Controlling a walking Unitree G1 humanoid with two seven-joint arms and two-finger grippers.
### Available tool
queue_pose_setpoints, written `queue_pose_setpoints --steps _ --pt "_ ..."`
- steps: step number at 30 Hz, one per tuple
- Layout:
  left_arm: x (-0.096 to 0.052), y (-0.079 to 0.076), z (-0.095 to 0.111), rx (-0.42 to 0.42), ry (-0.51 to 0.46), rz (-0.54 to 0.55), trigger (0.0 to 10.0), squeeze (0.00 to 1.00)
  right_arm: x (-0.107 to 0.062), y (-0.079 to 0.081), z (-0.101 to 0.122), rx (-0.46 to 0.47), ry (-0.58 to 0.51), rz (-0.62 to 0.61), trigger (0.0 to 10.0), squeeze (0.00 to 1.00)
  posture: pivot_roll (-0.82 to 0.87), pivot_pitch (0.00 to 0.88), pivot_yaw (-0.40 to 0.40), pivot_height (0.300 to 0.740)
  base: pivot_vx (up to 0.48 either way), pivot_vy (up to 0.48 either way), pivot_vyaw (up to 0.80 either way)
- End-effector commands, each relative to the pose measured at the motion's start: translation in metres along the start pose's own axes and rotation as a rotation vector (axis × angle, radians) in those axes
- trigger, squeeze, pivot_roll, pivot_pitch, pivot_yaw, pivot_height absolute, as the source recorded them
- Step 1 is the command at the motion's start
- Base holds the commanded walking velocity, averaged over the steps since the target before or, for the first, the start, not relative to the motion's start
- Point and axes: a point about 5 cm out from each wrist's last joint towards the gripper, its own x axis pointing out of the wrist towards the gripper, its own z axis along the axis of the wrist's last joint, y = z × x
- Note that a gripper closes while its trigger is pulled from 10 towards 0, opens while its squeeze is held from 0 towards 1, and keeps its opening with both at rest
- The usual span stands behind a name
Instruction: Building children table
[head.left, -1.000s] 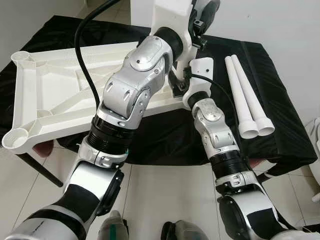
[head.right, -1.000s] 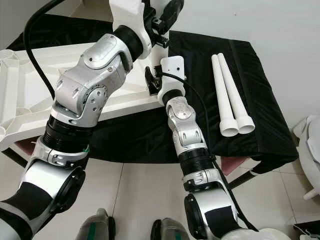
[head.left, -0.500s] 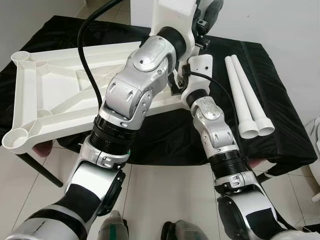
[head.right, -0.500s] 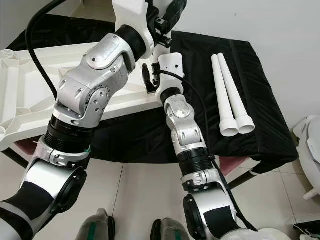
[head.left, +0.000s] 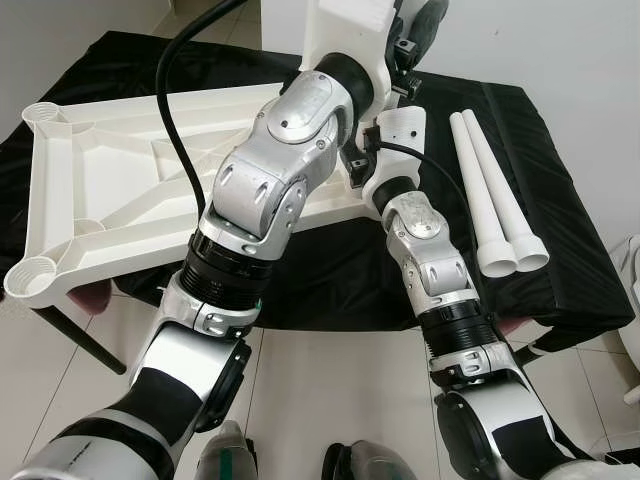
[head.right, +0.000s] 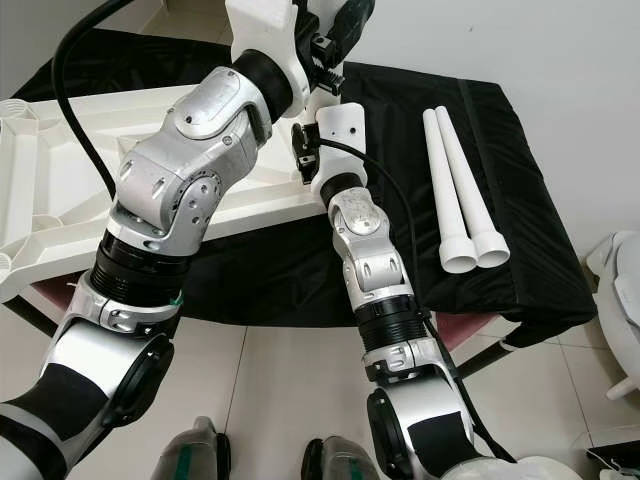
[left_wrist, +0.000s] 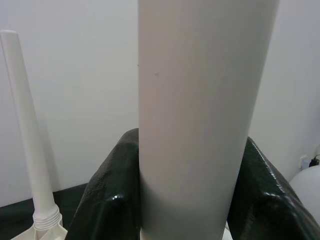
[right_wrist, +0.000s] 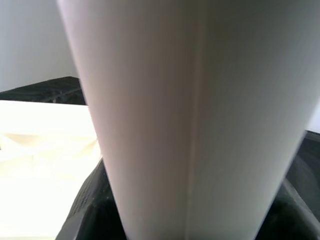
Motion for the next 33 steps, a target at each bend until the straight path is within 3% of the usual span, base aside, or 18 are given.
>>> queue_pose_setpoints --steps 1,3,4,5,18,19,30,32,33 --pt "0.001 -0.014 0.008 0.008 -0.038 -0.095 10.0 1.0 0.003 -0.005 0.004 0.007 -0.005 -0.045 0.0 0.0 0.05 0.0 -0.056 0.74 0.0 0.0 0.0" --pt "0.001 -0.014 0.008 0.008 -0.038 -0.095 10.0 1.0 0.003 -0.005 0.004 0.007 -0.005 -0.045 0.0 0.0 0.05 0.0 -0.056 0.74 0.0 0.0 0.0" --pt "0.001 -0.015 0.008 -0.022 -0.041 -0.103 10.0 1.0 0.003 -0.008 0.004 0.003 -0.002 -0.066 2.3 0.0 0.05 0.0 -0.056 0.74 0.0 0.0 0.0" --pt "0.001 -0.015 0.009 -0.041 -0.044 -0.107 10.0 1.0 0.004 -0.01 0.004 0.005 0.003 -0.083 10.0 0.0 0.05 0.0 -0.056 0.74 0.0 0.0 0.0" --pt "-0.002 -0.008 0.01 -0.057 -0.049 -0.084 10.0 1.0 0.007 -0.023 -0.002 0.024 0.041 -0.172 10.0 0.0 0.05 0.0 -0.055 0.74 0.0 0.0 0.0" --pt "-0.003 -0.003 0.01 -0.054 -0.055 -0.069 10.0 0.0 0.007 -0.028 -0.004 0.051 0.056 -0.192 10.0 0.0 0.05 0.0 -0.055 0.74 0.0 0.0 0.0" --pt "-0.015 0.018 0.003 -0.048 -0.039 0.0 10.0 0.0 0.005 -0.04 -0.012 0.121 0.096 -0.224 10.0 0.0 0.05 0.0 -0.054 0.74 0.0 0.0 0.0" --pt "-0.025 0.032 -0.014 -0.049 0.022 0.065 10.0 0.0 0.003 -0.047 -0.012 0.115 0.082 -0.243 10.0 0.0 0.05 0.0 -0.054 0.74 0.0 0.0 0.0" --pt "-0.025 0.032 -0.014 -0.049 0.022 0.065 10.0 0.0 0.003 -0.047 -0.012 0.115 0.082 -0.243 10.0 0.0 0.05 0.0 -0.054 0.74 0.0 0.0 0.0"
